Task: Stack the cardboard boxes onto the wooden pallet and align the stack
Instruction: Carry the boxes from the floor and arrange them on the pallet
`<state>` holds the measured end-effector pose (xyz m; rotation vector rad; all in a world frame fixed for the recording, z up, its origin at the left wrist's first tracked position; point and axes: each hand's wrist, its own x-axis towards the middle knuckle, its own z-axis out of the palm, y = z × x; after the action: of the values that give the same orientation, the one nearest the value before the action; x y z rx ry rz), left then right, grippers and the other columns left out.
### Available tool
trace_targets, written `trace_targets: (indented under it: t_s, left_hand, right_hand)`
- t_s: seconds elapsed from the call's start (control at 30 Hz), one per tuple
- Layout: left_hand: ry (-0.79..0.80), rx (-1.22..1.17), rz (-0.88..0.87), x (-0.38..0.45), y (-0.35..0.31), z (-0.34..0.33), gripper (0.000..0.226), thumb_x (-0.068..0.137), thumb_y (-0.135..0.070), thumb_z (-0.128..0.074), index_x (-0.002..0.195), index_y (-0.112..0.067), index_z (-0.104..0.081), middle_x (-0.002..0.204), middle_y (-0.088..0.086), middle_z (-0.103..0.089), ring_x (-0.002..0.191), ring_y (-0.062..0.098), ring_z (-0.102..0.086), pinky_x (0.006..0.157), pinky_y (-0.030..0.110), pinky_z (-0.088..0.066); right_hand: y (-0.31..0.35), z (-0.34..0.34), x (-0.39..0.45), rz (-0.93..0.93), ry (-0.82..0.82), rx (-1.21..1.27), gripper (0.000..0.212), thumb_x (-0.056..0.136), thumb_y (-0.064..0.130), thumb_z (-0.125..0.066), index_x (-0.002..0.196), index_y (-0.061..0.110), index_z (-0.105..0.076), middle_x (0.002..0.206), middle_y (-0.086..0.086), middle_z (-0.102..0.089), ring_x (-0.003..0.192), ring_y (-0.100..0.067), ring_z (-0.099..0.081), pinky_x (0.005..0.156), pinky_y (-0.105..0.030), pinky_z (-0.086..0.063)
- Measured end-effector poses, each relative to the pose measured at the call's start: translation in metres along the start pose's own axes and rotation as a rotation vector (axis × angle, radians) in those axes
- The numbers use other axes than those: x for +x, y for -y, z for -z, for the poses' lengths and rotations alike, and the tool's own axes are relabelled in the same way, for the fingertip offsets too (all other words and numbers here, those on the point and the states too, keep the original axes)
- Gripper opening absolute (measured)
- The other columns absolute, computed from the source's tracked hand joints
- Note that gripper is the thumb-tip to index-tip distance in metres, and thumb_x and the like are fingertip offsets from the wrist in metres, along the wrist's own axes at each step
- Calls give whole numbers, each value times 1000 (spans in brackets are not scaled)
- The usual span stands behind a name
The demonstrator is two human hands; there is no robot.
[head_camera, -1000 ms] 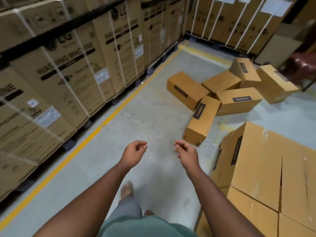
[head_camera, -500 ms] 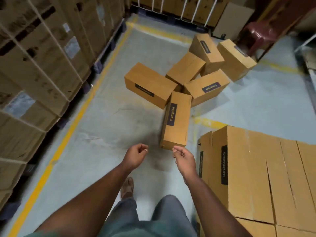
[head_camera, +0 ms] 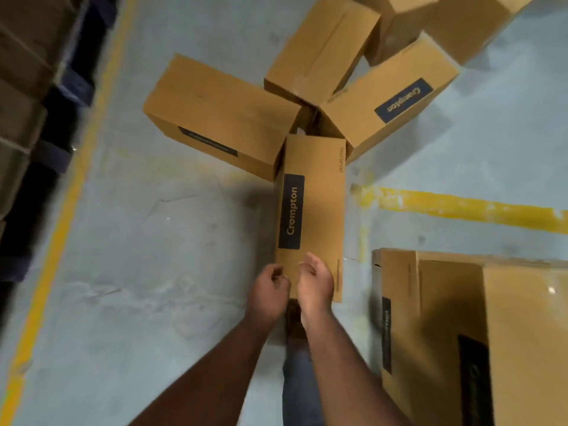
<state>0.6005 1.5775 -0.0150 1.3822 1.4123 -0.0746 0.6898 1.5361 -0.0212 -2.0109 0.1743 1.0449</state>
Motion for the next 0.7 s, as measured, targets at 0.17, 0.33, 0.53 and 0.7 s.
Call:
trace_targets:
  t_s: [0.17, 0.33, 0.53, 0.7]
  left_hand:
    - [146, 65, 78, 108, 26, -63, 80, 95, -28, -72, 159, -12, -26, 161, 8, -36, 146, 28, -41, 121, 39, -34]
    - [184, 20, 216, 131, 61, -83, 111, 88, -69, -60, 165, -16, 0, 173, 6, -6, 158, 26, -12, 128, 48, -19]
    - [26, 340, 300, 141, 92, -51, 146, 55, -96, -60, 163, -28, 12, 170, -3, 25, 157, 29, 20, 117, 75, -6]
    - [58, 409, 125, 165, 135, -5, 125, 73, -92, -51, 161, -32, 15, 171, -4, 17, 156, 34, 19, 122, 65, -12]
  right_hand:
    - [-48, 24, 152, -103, -178, -326, 90, 94, 36, -74, 165, 21, -20, 169, -6, -29, 155, -31, -29, 124, -51, -29]
    - [-97, 10, 176, -116, -127, -395, 72, 97, 65, -41, 155, 22, -43, 153, -6, -53, 138, -33, -51, 117, -48, -37]
    - [-150, -16, 139, -38, 197, -211, 24, 108, 34, -53, 126, 42, -67, 126, 8, -73, 114, -12, -68, 103, -43, -54]
    - [-152, -23, 206, -517, 221, -52, 87, 97, 62, -60, 165, 33, -15, 169, 0, -28, 144, -32, -44, 109, -51, -47]
